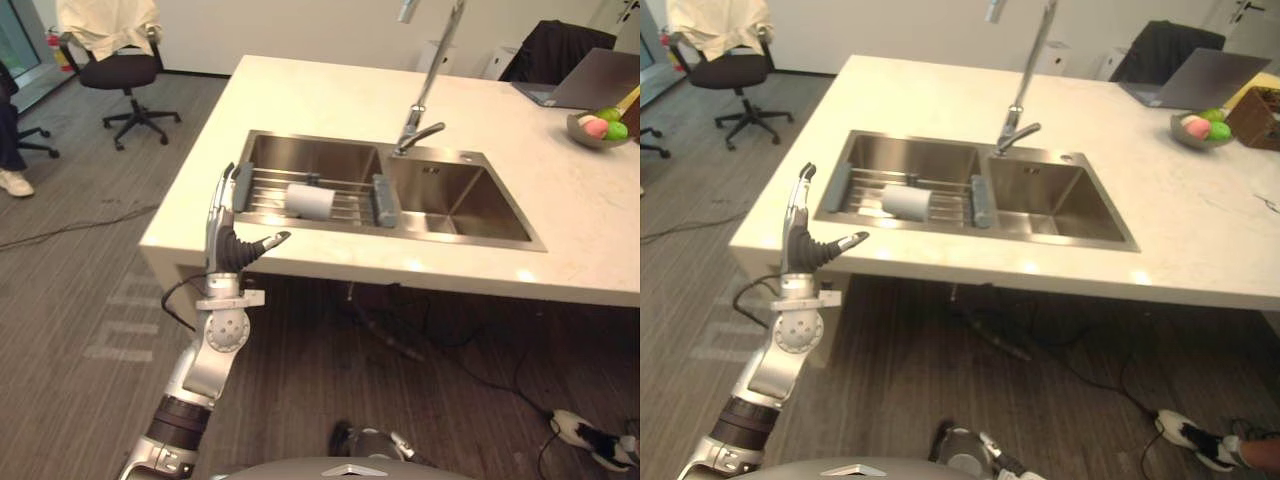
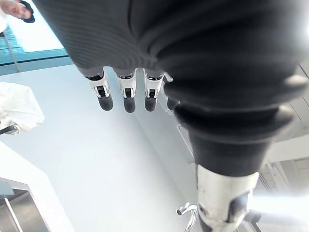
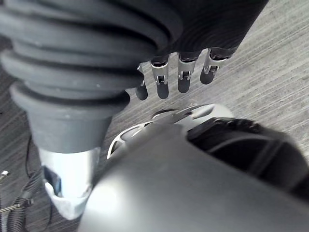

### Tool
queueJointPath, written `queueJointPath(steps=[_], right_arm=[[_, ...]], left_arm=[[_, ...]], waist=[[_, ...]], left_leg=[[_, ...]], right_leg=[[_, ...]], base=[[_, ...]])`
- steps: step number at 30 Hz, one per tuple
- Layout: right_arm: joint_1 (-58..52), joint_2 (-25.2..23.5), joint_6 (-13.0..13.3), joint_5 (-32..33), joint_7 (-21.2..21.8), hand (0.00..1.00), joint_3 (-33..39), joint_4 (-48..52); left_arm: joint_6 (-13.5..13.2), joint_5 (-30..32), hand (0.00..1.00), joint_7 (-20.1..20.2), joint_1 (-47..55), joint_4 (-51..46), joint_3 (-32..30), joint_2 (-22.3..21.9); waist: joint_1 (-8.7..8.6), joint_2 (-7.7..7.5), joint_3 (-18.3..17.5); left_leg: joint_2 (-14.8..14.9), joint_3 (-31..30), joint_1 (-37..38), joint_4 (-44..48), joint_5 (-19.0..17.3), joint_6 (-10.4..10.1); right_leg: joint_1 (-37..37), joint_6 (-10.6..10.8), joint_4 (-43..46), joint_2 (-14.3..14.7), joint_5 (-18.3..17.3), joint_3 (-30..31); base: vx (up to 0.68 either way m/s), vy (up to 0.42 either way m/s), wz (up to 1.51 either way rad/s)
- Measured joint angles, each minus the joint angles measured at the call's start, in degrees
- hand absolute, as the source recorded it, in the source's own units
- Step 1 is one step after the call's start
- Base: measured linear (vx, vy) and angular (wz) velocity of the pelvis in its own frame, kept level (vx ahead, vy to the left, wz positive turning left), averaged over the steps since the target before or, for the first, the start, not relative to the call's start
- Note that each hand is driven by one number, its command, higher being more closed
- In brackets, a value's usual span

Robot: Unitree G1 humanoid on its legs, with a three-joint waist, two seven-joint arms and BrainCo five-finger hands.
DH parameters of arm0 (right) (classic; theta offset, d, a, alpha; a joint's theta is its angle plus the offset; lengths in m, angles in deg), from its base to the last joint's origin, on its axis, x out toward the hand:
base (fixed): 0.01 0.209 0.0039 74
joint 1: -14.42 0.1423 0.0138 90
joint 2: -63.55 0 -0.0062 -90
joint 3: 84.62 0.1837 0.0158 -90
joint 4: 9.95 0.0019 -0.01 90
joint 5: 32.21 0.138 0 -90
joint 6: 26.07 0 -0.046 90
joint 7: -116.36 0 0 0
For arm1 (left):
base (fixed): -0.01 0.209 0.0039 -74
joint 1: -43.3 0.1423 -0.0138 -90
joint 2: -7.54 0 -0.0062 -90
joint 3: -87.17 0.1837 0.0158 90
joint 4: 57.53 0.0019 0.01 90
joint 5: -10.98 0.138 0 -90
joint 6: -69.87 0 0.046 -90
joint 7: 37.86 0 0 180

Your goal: Walk over to the sink, pick up the cup, carry it to the dishwasher, place the cup inside the dishwasher, then close the dishwasher door

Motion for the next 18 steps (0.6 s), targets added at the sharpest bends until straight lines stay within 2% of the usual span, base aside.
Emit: queueJointPath(steps=[1, 3, 5, 7, 8, 9, 10, 11, 12, 14, 15, 16, 17, 18], right_arm=[[0.05, 1.41, -0.68, -0.67, 1.08, 0.00, -0.27, 0.12], [0.19, 2.56, -0.74, -1.81, 2.23, 0.00, -0.27, 0.12], [0.25, 2.58, -1.02, -3.73, 2.80, 0.00, -1.31, 0.06], [0.02, 2.67, -2.18, -9.40, 5.79, 0.00, -2.29, -0.02], [-0.27, 2.72, -2.50, -10.22, 6.29, 0.00, -2.41, 0.00], [-0.72, 3.16, -3.63, -10.68, 6.85, 0.00, -2.92, 0.13], [-1.35, 3.88, -4.34, -10.87, 6.82, 0.00, -4.19, 0.04], [-1.47, 4.02, -4.63, -11.05, 6.72, 0.00, -4.34, -0.19], [-1.35, 4.06, -4.79, -11.05, 6.50, 0.00, -4.41, -1.17], [-0.89, 4.18, -5.02, -11.03, 5.97, 0.00, -4.79, -2.66], [-0.85, 4.28, -4.95, -11.03, 5.94, 0.00, -5.10, -2.82], [-0.91, 4.92, -4.32, -10.98, 6.01, 0.00, -5.66, -3.03], [-0.57, 5.20, -3.90, -10.94, 5.80, 0.00, -5.74, -3.56], [-0.24, 5.16, -3.90, -10.84, 5.62, 0.00, -5.73, -4.02]], left_arm=[[0.64, 0.88, 0.00, 0.53, 0.57, -0.03, 0.29, -0.99], [0.70, 1.92, 0.00, 1.17, 0.53, -0.81, 0.31, -2.62], [1.03, 3.12, 0.00, 1.89, 1.05, -2.07, 1.24, -2.74], [0.89, 3.36, 0.00, 3.44, 3.15, -5.18, 2.28, -2.84], [0.88, 3.37, 0.00, 3.94, 3.35, -5.91, 2.66, -2.83], [0.79, 3.35, 0.00, 5.48, 4.37, -8.68, 3.08, -2.91], [0.05, 3.33, 0.00, 6.84, 5.88, -10.97, 3.58, -2.80], [-0.40, 3.32, 0.00, 7.49, 6.47, -11.34, 3.73, -2.67], [-0.80, 3.24, 0.00, 8.96, 6.99, -11.15, 3.79, -2.53], [-1.25, 3.15, 0.00, 11.01, 7.07, -11.17, 3.79, -2.31], [-1.70, 3.14, 0.00, 11.68, 6.99, -11.23, 3.80, -2.11], [-2.00, 3.16, 0.00, 12.08, 6.62, -11.19, 4.27, -1.95], [-2.03, 3.20, 0.00, 12.21, 6.30, -11.00, 4.51, -1.60], [-1.94, 3.22, 0.00, 12.26, 6.26, -10.74, 4.66, -1.17]], waist=[[-0.68, 2.86, -0.36], [-0.85, 4.86, -0.63], [-0.67, 4.72, -0.78], [0.01, 4.58, -0.93], [0.15, 4.75, -0.93], [0.47, 5.48, -0.76], [1.05, 5.90, -0.90], [1.31, 6.16, -1.07], [1.72, 6.02, -1.06], [1.96, 5.73, -1.12], [1.83, 5.65, -1.44], [1.42, 6.48, -2.09], [1.44, 7.23, -2.61], [1.33, 6.49, -2.85]], left_leg=[[2.75, -0.47, 0.19, 0.10, -0.70, -1.19], [5.05, -0.61, 0.19, 0.17, -1.09, -2.19], [6.34, -0.85, -0.36, 3.02, -0.19, -3.13], [8.83, -1.54, -6.85, 18.43, 0.00, -3.40], [9.74, -1.86, -9.00, 23.61, 0.53, -3.25], [12.32, -1.99, -13.44, 34.82, 2.14, -2.37], [14.83, -1.89, -17.47, 43.41, 1.80, -1.88], [15.60, -1.81, -18.62, 45.57, 1.26, -1.39], [15.92, -1.03, -19.84, 45.71, 0.21, -0.95], [15.37, 2.29, -20.27, 36.77, -1.27, -0.67], [14.49, 4.06, -20.31, 29.13, -1.15, -0.84], [12.79, 5.32, -20.42, 15.29, 5.53, -0.21], [12.05, 5.52, -20.09, 11.97, 7.64, -1.77], [10.97, 5.70, -19.19, 9.75, 8.64, -1.28]], right_leg=[[0.57, 0.30, 0.65, 2.28, -0.99, 0.40], [-0.03, -0.84, 1.67, 4.20, -4.46, -0.34], [1.05, -1.51, 2.08, 4.96, -6.69, -1.34], [4.60, -2.41, -0.57, 6.19, -7.51, -2.71], [5.57, -2.67, -1.18, 6.60, -7.70, -3.22], [7.71, -3.04, -2.23, 7.83, -8.23, -4.04], [9.60, -3.99, -2.90, 9.14, -9.28, -4.28], [10.88, -4.07, -3.66, 9.52, -9.40, -4.44], [13.49, -3.98, -5.61, 9.67, -9.34, -4.58], [15.71, -3.26, -8.31, 9.00, -8.61, -4.67], [15.54, -2.73, -8.94, 8.42, -8.26, -4.89], [14.55, -1.56, -9.71, 8.19, -7.76, -4.94], [13.89, -0.52, -9.65, 8.24, -7.44, -4.19], [13.83, -0.18, -9.87, 7.57, -6.87, -3.77]], base=[[0.32, -0.335, 0.08], [0.30, -0.329, 0.12], [0.20, -0.258, 0.17], [0.18, -0.242, 0.23], [0.18, -0.177, 0.32], [0.18, -0.138, 0.21], [0.18, -0.116, 0.15], [0.19, -0.081, 0.04], [0.18, -0.049, 0.05], [0.16, -0.001, 0.05], [0.15, 0.084, 0.08], [0.18, 0.137, 0.00], [0.16, 0.125, -0.07], [0.14, 0.087, -0.15]])
